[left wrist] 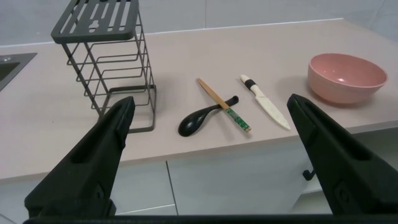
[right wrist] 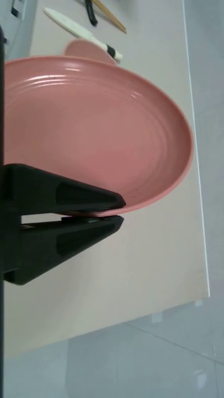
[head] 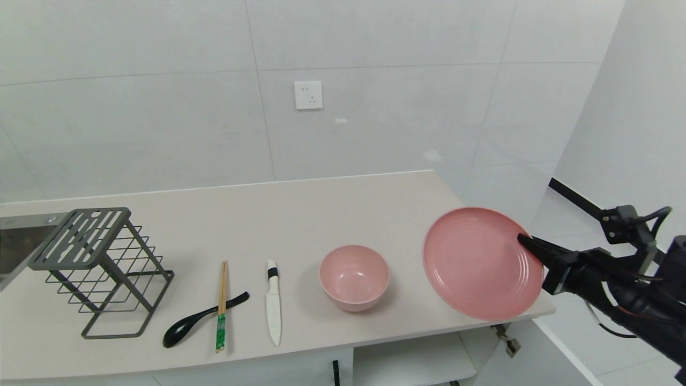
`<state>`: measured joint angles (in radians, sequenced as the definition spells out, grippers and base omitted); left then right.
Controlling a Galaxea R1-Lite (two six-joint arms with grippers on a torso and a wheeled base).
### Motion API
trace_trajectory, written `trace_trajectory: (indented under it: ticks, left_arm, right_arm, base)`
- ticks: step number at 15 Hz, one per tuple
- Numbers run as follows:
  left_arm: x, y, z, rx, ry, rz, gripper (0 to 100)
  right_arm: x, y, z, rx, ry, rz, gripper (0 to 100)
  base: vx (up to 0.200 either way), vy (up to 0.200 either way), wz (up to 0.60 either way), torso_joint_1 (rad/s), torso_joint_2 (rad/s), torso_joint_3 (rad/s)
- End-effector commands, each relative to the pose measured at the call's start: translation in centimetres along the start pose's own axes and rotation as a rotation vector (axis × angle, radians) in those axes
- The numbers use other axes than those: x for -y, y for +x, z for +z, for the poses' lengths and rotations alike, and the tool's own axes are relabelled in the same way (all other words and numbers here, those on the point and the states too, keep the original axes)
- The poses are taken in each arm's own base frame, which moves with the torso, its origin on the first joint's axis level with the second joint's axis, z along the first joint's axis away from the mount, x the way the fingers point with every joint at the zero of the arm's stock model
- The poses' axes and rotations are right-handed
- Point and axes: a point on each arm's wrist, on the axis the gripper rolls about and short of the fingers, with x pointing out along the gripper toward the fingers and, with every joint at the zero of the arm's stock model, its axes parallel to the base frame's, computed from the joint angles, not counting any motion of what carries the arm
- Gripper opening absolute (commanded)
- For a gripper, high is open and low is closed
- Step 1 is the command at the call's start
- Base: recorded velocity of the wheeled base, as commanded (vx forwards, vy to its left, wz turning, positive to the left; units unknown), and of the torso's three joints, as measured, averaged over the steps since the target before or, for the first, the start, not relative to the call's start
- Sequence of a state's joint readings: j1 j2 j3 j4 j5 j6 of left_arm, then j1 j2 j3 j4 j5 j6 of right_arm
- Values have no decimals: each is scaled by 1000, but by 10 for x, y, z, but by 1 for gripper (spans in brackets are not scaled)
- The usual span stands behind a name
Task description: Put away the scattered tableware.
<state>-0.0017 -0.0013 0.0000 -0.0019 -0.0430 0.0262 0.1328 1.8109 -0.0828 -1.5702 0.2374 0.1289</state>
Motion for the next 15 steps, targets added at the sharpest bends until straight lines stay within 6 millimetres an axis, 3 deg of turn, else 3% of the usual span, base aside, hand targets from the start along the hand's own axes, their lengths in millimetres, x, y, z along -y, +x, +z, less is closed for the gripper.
trace_trajectory:
  ticks: [1, 5, 7, 10, 12, 14, 15]
  left_arm:
    - [0, 0, 0, -2, -2, -6, 100]
    - [1, 0, 2, 17, 41, -33, 100]
    - [0, -5, 33, 323, 52, -24, 100]
    - [1, -8, 38, 330, -76, -87, 100]
    - [2, -11, 47, 212, -113, -173, 100]
    - [3, -10, 48, -105, -155, -315, 100]
    - [3, -3, 50, -170, -164, -360, 100]
  right_arm:
    - [-7, -20, 3, 16, -5, 17, 0]
    - [-10, -26, 12, 62, -16, 29, 0]
    - [-10, -28, 15, 80, -18, 30, 0]
    - [-14, -26, 13, 67, -19, 51, 0]
    - [-14, -26, 12, 65, -18, 50, 0]
    - [-14, -26, 13, 70, -20, 52, 0]
    - [-14, -26, 13, 69, -20, 64, 0]
  base:
    - [0, 0, 0, 0, 0, 0]
    - [0, 0, 0, 0, 0, 0]
    - [0, 0, 0, 0, 0, 0]
    - [0, 0, 0, 0, 0, 0]
    - [0, 0, 0, 0, 0, 0]
    - [0, 0, 0, 0, 0, 0]
    - [0, 0, 0, 0, 0, 0]
